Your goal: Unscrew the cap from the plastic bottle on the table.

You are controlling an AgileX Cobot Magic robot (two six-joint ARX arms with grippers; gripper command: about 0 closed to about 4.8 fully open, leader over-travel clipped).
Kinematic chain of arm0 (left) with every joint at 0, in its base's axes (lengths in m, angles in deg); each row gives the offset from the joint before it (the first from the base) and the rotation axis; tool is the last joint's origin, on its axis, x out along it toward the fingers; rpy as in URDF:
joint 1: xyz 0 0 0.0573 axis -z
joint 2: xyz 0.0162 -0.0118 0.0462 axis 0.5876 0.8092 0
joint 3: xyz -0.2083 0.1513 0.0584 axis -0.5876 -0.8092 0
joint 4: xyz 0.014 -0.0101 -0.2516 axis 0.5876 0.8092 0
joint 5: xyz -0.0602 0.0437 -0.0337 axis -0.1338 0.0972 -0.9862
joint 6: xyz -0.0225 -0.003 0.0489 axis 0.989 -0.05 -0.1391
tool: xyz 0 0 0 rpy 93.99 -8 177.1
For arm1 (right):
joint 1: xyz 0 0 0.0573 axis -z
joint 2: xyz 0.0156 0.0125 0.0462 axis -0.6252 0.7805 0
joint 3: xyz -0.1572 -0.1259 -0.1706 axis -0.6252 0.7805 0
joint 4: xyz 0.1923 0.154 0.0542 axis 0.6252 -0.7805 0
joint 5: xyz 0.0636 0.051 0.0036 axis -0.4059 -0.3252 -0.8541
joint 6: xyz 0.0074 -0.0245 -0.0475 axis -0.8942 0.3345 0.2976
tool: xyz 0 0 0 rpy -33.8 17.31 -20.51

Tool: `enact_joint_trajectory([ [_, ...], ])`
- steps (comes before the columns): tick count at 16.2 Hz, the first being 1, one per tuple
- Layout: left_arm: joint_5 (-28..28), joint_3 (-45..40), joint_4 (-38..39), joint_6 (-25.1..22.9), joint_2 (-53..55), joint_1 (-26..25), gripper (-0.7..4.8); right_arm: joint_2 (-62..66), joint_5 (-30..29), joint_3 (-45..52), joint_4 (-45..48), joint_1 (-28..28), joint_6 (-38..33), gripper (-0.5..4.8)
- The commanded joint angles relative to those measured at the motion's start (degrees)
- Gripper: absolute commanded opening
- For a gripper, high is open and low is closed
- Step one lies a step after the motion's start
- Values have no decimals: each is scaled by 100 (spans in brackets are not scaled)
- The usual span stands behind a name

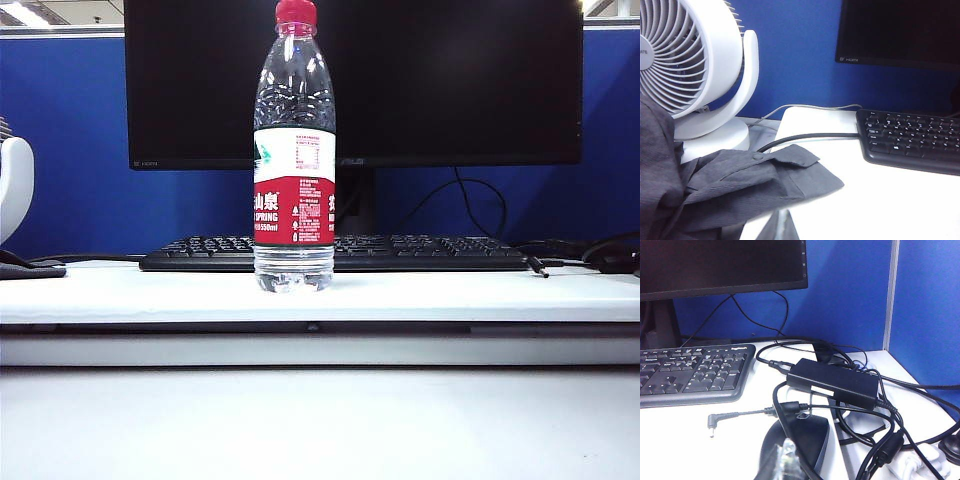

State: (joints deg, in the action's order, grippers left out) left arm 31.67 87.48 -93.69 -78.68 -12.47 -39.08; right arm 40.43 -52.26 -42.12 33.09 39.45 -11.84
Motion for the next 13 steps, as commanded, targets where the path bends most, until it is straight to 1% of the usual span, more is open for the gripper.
enact_joint_trajectory([
  [1, -26, 0, -109, 28, -13, -9, -5, -7, -20, 24, 101, -2, -13, -1],
  [4, -24, 0, -129, 20, -13, -9, -5, -7, -26, 24, 107, -2, -17, -1],
  [5, -118, 0, -179, 129, -13, -4, -5, -7, -348, 22, 221, -2, -306, -1],
  [6, -632, 0, -457, 1434, -13, -4, -5, -7, -1058, 24, 640, -2, -1040, -1],
  [8, -1235, 2, -1064, 3814, -13, -2, -5, -7, -1602, 20, 1421, -4, -1738, -1],
  [9, -1694, 4, -1867, 4861, -13, 11, -5, -7, -1687, 17, 2201, -2, -1978, -1],
  [10, -1956, 4, -2402, 5211, -13, 48, -5, -7, -1670, 17, 2643, -2, -1985, -1],
  [11, -2129, 33, -3215, 5729, -13, 175, -5, -7, -1589, -52, 3056, -2, -2004, -1],
  [12, -2020, 181, -3832, 6262, -13, 485, -4, -4, -1416, -358, 2955, -2, -2277, -1],
  [13, -1784, 396, -3877, 6537, -11, 743, -4, 50, -1305, -610, 2826, -2, -2297, -1],
])
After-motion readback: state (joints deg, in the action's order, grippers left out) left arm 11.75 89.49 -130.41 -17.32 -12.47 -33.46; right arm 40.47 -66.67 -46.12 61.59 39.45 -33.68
